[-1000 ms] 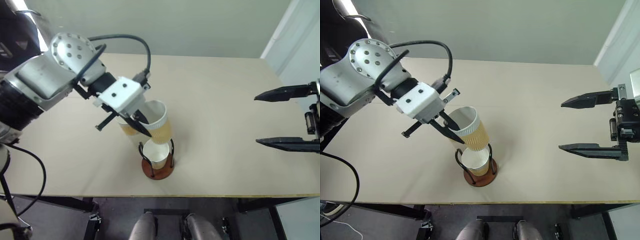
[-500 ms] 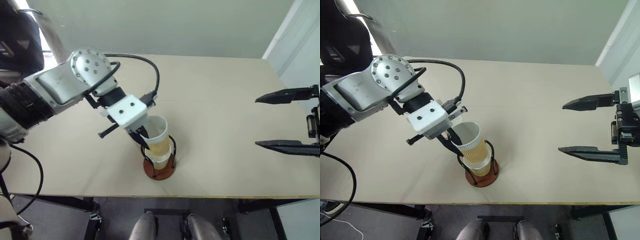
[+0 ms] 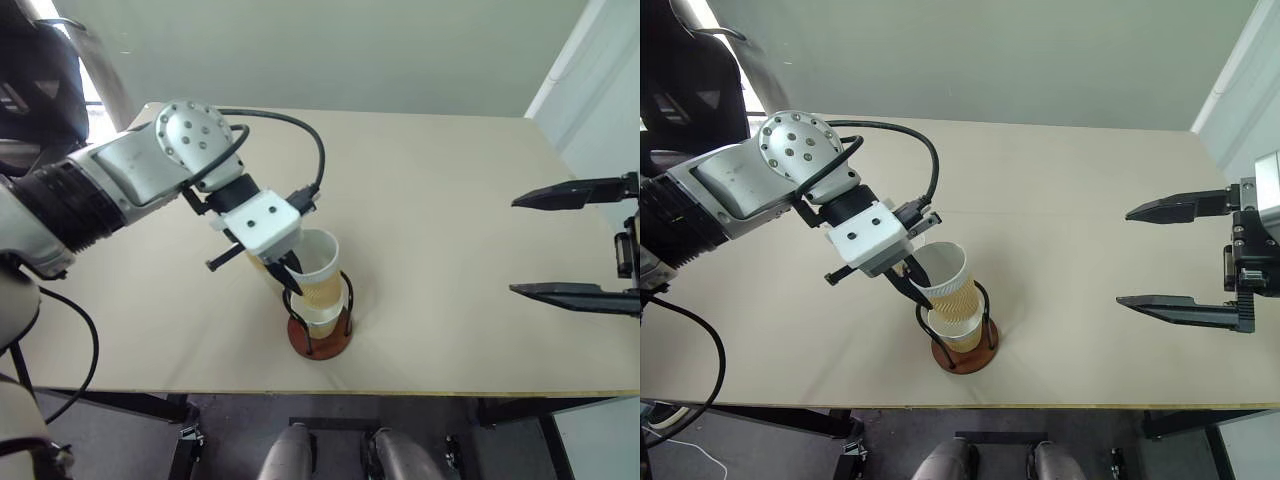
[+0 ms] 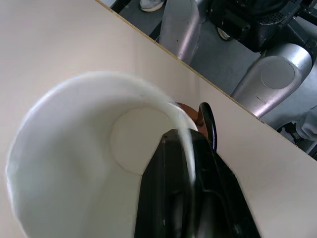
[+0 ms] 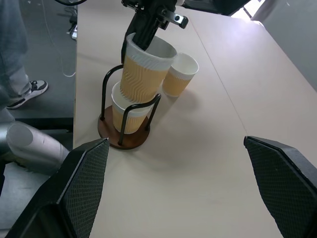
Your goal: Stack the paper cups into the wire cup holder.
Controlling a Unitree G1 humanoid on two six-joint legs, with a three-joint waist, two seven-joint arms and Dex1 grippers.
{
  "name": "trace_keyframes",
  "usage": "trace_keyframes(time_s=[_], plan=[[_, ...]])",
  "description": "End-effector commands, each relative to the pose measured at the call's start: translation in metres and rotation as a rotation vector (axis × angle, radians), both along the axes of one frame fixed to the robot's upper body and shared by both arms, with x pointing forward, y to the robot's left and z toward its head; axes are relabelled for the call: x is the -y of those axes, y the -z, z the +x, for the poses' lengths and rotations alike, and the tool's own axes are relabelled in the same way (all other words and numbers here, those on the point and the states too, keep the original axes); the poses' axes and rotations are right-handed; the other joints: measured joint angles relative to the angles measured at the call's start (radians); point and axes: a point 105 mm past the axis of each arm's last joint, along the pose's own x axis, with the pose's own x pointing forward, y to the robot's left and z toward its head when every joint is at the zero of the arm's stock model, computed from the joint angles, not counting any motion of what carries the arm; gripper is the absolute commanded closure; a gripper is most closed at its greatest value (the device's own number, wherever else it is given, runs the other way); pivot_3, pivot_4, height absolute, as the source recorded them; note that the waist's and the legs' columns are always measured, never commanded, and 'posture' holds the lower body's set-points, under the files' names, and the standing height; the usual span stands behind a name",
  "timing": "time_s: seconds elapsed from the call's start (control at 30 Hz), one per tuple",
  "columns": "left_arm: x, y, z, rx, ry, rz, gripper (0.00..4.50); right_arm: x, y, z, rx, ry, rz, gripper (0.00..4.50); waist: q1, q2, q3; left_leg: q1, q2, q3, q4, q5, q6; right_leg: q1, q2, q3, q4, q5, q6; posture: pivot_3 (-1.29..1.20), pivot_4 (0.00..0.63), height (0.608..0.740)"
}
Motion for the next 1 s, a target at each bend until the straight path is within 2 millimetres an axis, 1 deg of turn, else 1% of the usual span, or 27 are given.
trace_keyframes(time_s=[0.03,0.17,0.27,0.3,0.37,0.43,0.5,0.53,0.6,0.67,0.8,1.0], plan=[[-0.002,-0.007,-0.003,0.005,0.022,0.008,2.9,0.001,-0.008,-0.002,0.052,0.016,-0.018,0.0,0.0,0.0,0.0,0.0,0.0,0.001,0.0,0.0,0.0,0.0,0.0,0.0,0.0,0.0,0.0,0.0,0.15,0.74],[-0.002,-0.008,-0.002,0.009,0.019,0.007,1.54,0.002,-0.008,-0.001,0.054,0.018,-0.021,0.0,0.0,0.001,0.0,0.0,-0.001,0.002,0.001,-0.001,0.001,0.0,0.0,0.002,0.0,0.0,0.001,0.0,0.15,0.74],[-0.002,-0.01,0.003,0.028,0.008,-0.005,0.47,0.002,-0.008,-0.001,0.055,0.017,-0.02,0.0,0.0,0.001,0.0,0.0,-0.001,0.003,0.002,-0.001,0.002,0.0,0.0,0.004,0.0,0.001,0.003,0.0,0.15,0.74],[-0.001,-0.01,0.004,0.032,0.002,-0.007,0.47,0.002,-0.008,0.0,0.055,0.017,-0.02,0.0,0.0,0.001,0.0,0.0,-0.001,0.003,0.003,-0.001,0.003,0.0,0.0,0.005,0.0,0.001,0.003,0.0,0.15,0.74],[0.0,-0.023,0.021,0.07,-0.074,-0.061,0.47,0.003,-0.007,0.001,0.055,0.017,-0.021,0.0,0.001,0.002,0.001,0.001,-0.002,0.004,0.003,-0.002,0.004,0.0,0.001,0.008,0.0,0.002,0.005,0.0,0.15,0.74],[-0.019,-0.029,0.049,0.145,-0.225,-0.059,0.47,0.003,-0.006,0.004,0.059,0.014,-0.024,0.0,0.001,0.002,0.001,0.0,-0.002,0.005,0.006,-0.002,0.005,0.0,0.001,0.009,0.001,0.003,0.006,0.0,0.15,0.74],[-0.045,-0.027,0.066,0.175,-0.365,-0.036,0.47,0.003,-0.006,0.005,0.062,0.006,-0.021,0.0,-0.003,0.003,0.001,0.001,-0.002,0.006,0.009,-0.004,0.007,0.0,0.0,0.011,0.001,0.003,0.007,0.0,0.15,0.74],[-0.051,-0.026,0.069,0.181,-0.395,-0.033,0.47,0.003,-0.006,0.006,0.063,0.003,-0.02,0.0,-0.007,0.004,0.001,0.001,-0.002,0.007,0.009,-0.004,0.008,0.0,0.001,0.012,0.001,0.004,0.007,0.0,0.15,0.74],[-0.072,-0.014,0.073,0.169,-0.471,-0.009,0.47,0.002,-0.005,0.007,0.063,0.0,-0.019,0.0,-0.016,0.007,0.0,0.003,-0.002,0.011,0.009,-0.005,0.009,0.0,0.0,0.017,0.001,0.004,0.008,0.0,0.15,0.74],[-0.086,-0.002,0.074,0.162,-0.515,0.014,0.47,0.002,-0.004,0.009,0.062,-0.004,-0.016,0.0,-0.018,0.007,0.0,0.003,-0.002,0.012,0.009,-0.005,0.009,0.0,0.0,0.018,0.0,0.004,0.009,0.0,0.15,0.74],[-0.087,0.006,0.075,0.118,-0.555,-0.02,0.47,0.002,-0.004,0.012,0.067,-0.014,-0.02,0.0,-0.012,0.005,0.0,0.002,-0.002,0.014,0.01,-0.005,0.01,-0.001,0.0,0.018,0.0,0.004,0.01,0.0,0.15,0.74],[-0.092,0.026,0.082,0.111,-0.573,0.01,0.47,0.002,-0.005,0.014,0.074,-0.023,-0.024,0.0,0.002,0.005,0.0,0.001,-0.003,0.016,0.011,-0.007,0.014,-0.001,-0.001,0.019,0.0,0.004,0.012,0.0,0.15,0.74]])
